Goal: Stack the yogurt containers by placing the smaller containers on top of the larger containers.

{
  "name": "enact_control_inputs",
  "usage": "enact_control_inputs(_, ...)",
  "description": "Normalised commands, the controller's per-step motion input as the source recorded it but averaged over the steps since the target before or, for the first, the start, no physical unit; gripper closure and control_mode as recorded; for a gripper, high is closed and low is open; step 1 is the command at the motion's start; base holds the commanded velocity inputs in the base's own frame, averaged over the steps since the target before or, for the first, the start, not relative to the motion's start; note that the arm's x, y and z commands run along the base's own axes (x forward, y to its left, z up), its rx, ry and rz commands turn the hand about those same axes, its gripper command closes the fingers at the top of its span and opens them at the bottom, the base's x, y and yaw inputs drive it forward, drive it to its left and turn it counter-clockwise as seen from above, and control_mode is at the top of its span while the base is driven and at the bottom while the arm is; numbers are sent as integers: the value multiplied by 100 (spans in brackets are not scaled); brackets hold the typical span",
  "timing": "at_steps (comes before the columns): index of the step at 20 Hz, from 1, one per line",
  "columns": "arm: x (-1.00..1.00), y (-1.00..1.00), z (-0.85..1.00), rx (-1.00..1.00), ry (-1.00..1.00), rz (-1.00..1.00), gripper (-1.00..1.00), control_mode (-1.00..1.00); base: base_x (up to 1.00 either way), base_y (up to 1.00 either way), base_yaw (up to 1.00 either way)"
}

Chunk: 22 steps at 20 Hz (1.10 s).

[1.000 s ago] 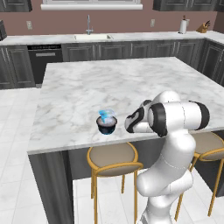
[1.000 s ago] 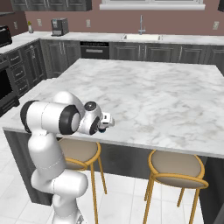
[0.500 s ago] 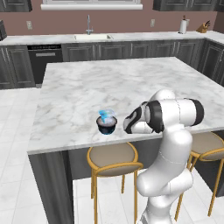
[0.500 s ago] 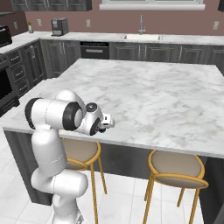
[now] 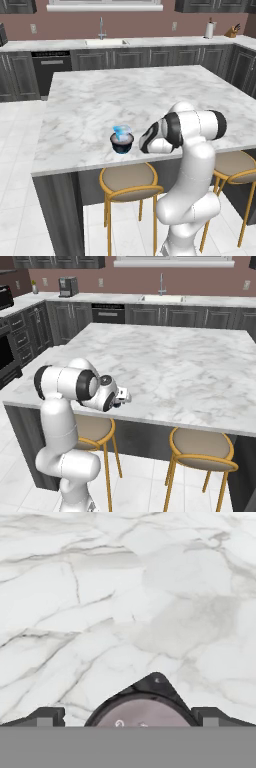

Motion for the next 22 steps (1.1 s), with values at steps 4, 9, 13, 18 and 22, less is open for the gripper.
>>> enact_control_inputs(4, 8, 0, -16, 0, 0, 0, -100, -100, 0, 0, 0)
enact_control_inputs(9, 6, 0, -11, 0, 0, 0, 100, -100, 0, 0, 0)
enact_control_inputs(13, 2, 0, -1, 0, 0, 0, 100, -100, 0, 0, 0)
enact_control_inputs(18, 0, 0, 0, 0, 0, 0, 100, -100, 0, 0, 0)
enact_control_inputs(22, -6, -2, 20, 2, 0, 0, 100, -100, 0, 0, 0)
